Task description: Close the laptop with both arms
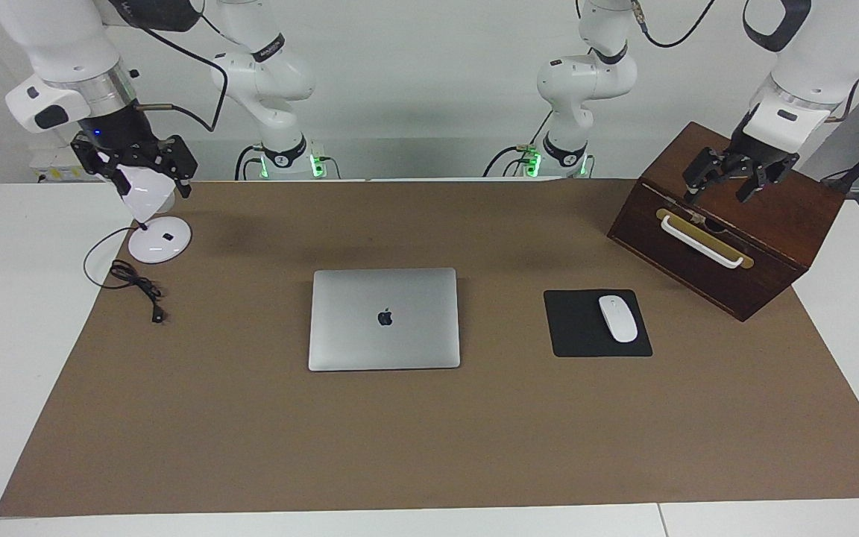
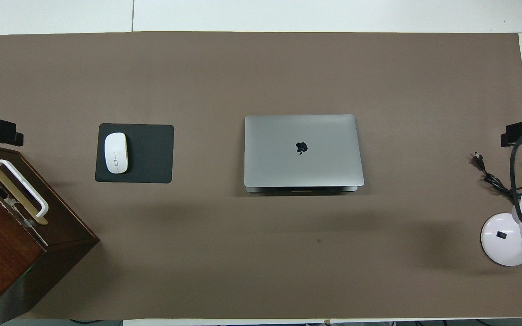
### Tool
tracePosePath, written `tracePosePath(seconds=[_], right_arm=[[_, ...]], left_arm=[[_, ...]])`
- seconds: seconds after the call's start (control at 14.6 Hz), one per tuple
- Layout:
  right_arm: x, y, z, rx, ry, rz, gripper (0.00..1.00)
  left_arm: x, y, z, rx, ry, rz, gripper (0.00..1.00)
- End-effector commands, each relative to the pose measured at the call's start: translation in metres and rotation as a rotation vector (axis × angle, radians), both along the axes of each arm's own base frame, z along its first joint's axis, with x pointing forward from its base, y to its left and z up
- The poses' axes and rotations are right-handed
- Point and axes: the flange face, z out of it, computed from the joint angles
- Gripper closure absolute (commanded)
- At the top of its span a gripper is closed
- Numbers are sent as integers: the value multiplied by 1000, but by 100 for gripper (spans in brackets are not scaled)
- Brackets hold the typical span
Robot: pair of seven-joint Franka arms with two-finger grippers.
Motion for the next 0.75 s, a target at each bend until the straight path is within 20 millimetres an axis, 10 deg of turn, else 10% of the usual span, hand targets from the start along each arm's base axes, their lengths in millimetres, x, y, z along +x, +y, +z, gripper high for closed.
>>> tracePosePath(seconds=[0.0, 0.68], right_arm=[[-7, -2, -5, 0, 21, 11, 0], [-10, -5, -6, 11, 39, 8, 0]], left_arm=[[5, 0, 5, 24, -13, 21, 0], [6, -5, 1, 22, -47, 12, 0]])
